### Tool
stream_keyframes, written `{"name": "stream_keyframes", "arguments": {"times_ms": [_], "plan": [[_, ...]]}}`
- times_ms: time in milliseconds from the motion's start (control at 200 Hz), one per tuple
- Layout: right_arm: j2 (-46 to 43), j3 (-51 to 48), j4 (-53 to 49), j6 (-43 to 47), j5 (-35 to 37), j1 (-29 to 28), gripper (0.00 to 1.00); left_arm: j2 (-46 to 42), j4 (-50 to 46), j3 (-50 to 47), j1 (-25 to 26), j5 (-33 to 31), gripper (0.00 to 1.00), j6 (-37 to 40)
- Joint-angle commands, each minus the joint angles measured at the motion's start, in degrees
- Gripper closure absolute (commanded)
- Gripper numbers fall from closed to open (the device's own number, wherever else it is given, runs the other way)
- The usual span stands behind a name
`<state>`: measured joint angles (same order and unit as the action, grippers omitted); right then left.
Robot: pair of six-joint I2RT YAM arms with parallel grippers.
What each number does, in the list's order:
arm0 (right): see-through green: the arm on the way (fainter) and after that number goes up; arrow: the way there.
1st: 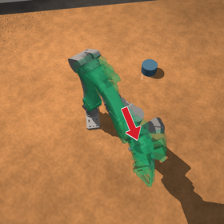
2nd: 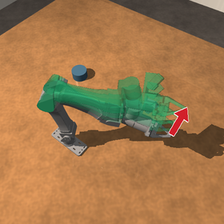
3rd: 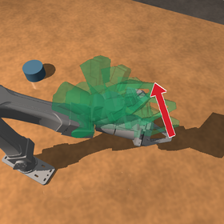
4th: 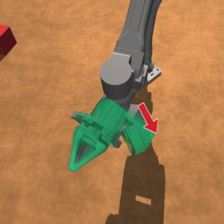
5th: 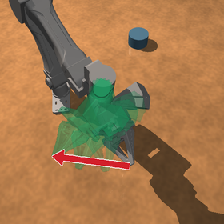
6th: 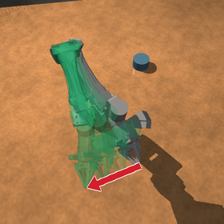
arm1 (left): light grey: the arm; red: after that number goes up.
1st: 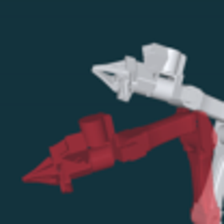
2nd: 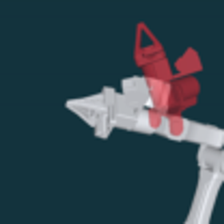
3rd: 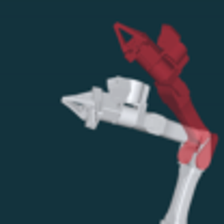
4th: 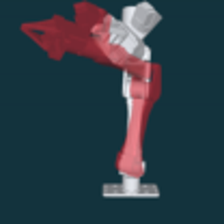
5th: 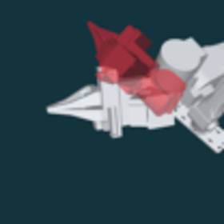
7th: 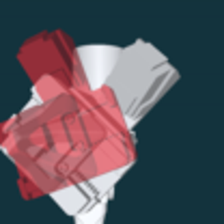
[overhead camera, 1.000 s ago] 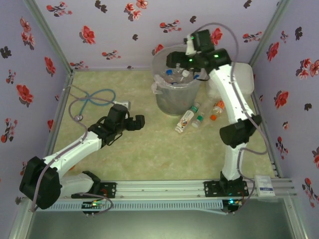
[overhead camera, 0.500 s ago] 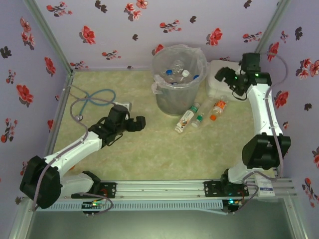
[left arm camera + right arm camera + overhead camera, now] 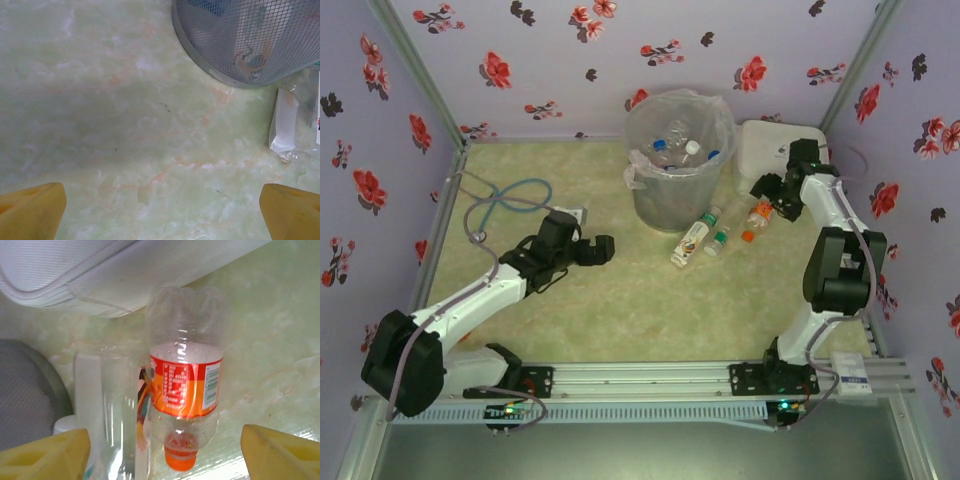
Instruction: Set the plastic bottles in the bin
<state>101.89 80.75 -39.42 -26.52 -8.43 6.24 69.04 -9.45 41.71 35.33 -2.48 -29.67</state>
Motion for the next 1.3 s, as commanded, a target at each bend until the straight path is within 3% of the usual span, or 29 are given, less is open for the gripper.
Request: {"name": "stream_keyframes", "arguments": {"times_ms": [0, 185, 395, 490, 655, 770, 950, 1085, 1295], "plan": [[2.21, -1.38, 2.64, 1.82, 0.77, 1.03, 0.24, -0.89, 1.63, -1.09, -0.22, 0.39, 0.0, 0.51], [5.44, -2.41, 3.36, 2.09, -4.75, 1.3, 0.32, -0.03, 1.28, -0.06, -0.18, 1.85, 0.0, 0.96], [7.92, -1.83, 2.31, 3.18, -1.78, 2.02, 0.24, -1.95, 1.51, -0.81, -0.26, 0.73, 0.0, 1.34], [9.53, -1.78, 3.77, 3.28, -2.82, 2.2, 0.25, -1.28, 0.35, 0.1, -0.26, 0.81, 0.0, 1.77], [9.11, -2.99, 4.66, 3.53, -2.73, 2.29, 0.31, -0.89, 1.91, -0.55, -0.17, 1.43, 0.0, 0.08], [7.12, -3.5, 3.93, 4.91, -1.0, 2.68, 0.46, -0.12, 2.78, -0.45, -0.23, 1.46, 0.0, -0.05], [4.67, -2.6, 0.5, 5.94, -0.62, 3.16, 0.51, 2.9, 1.76, 2.11, -0.18, 1.56, 0.0, 1.13], [2.33, -2.32, -1.24, 6.61, -0.85, 3.23, 0.63, 4.22, 2.75, 3.02, -0.18, 1.87, 0.0, 1.02], [-2.48, -2.25, -6.04, 8.13, -0.3, 3.47, 0.67, 5.32, 2.56, 3.29, -0.18, 2.5, 0.0, 1.39]]}}
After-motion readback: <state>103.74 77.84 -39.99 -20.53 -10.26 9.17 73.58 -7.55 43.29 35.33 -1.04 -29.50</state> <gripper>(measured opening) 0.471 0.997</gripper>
